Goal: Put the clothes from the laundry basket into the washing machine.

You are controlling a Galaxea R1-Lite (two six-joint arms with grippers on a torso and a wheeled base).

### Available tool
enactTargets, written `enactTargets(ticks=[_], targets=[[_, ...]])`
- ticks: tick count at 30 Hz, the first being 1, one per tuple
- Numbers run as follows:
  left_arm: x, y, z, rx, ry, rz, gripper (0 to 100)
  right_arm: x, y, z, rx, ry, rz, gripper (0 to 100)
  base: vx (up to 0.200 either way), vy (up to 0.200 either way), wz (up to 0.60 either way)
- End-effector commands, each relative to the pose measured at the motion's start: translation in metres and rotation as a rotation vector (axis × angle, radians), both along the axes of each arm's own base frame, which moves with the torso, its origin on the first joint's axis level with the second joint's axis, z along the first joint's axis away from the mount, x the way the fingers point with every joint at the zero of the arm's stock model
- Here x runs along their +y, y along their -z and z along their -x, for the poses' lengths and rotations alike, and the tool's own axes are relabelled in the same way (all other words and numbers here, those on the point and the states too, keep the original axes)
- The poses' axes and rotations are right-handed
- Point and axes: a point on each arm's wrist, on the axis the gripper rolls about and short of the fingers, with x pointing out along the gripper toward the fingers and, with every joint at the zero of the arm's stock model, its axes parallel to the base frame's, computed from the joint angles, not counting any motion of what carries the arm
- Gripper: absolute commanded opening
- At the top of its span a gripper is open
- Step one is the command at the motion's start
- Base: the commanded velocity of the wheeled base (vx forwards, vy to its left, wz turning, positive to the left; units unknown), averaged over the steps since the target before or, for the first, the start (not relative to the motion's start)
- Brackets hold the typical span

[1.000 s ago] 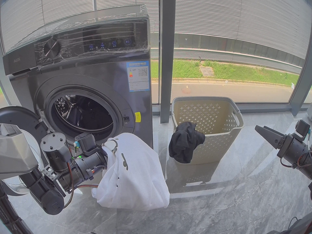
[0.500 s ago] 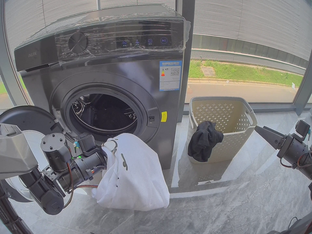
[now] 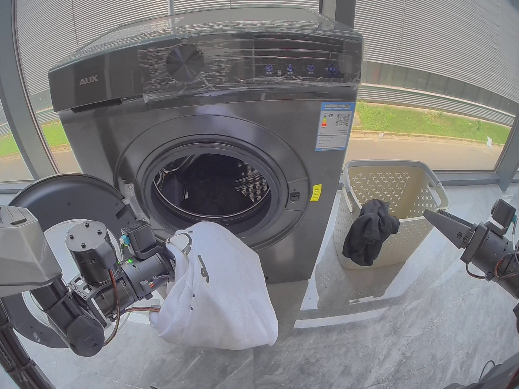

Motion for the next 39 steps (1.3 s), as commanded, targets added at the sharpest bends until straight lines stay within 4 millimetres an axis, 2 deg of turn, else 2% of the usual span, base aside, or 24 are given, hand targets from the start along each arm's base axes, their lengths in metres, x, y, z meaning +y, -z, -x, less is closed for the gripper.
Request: enactTargets(ticks=[1, 4, 12, 19, 24, 30, 39], targets=[[0.001, 0.003, 0.002, 0.011, 0.003, -0.001, 0, 0.0, 0.0, 0.0, 0.001, -0.001, 0.0, 100, 0.0, 0.2, 0.0], [0.001, 0.002, 0.001, 0.013, 0.002, 0.006, 0, 0.0, 0.0, 0.0, 0.001, -0.001, 0.0, 100, 0.0, 0.2, 0.0], [-0.002, -0.009, -0.009, -0.032, -0.029, 0.04, 0, 0.0, 0.0, 0.0, 0.002, -0.001, 0.0, 100, 0.0, 0.0, 0.0], [-0.011, -0.01, -0.006, -0.024, -0.005, 0.058, 0, 0.0, 0.0, 0.0, 0.003, -0.001, -0.001, 100, 0.0, 0.0, 0.0], [-0.019, -0.009, -0.002, -0.019, 0.029, 0.056, 0, 0.0, 0.001, -0.001, 0.005, -0.001, -0.001, 100, 0.0, 0.0, 0.0], [-0.02, -0.007, -0.003, -0.012, 0.033, 0.053, 0, 0.0, 0.001, -0.001, 0.005, -0.002, -0.001, 100, 0.0, 0.0, 0.0], [-0.027, 0.0, -0.015, -0.02, 0.078, 0.048, 0, 0.0, 0.001, -0.001, 0.005, -0.002, -0.001, 100, 0.044, -0.067, 0.0]])
